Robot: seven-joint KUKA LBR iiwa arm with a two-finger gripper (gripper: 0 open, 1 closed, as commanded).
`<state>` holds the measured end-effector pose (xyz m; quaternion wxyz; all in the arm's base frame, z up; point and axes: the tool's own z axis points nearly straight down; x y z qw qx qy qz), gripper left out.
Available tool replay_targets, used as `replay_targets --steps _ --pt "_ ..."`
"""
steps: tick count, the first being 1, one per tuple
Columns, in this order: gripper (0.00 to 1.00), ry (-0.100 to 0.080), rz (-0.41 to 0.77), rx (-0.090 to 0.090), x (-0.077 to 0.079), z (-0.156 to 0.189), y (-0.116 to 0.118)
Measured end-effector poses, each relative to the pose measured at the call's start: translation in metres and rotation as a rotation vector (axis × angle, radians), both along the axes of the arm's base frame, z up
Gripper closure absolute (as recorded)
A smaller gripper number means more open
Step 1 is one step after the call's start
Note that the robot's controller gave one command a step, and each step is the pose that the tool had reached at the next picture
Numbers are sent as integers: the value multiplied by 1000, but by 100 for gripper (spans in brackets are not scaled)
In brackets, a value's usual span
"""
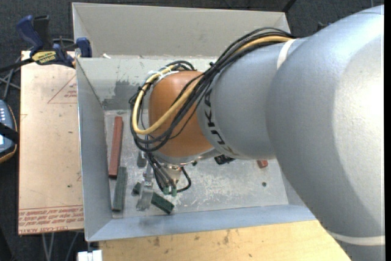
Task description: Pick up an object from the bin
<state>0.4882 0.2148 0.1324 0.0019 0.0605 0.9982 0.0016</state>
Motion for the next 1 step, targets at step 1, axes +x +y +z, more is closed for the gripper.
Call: replay_targets --steps 1 --pt "0 2 33 -2 21 -46 -9"
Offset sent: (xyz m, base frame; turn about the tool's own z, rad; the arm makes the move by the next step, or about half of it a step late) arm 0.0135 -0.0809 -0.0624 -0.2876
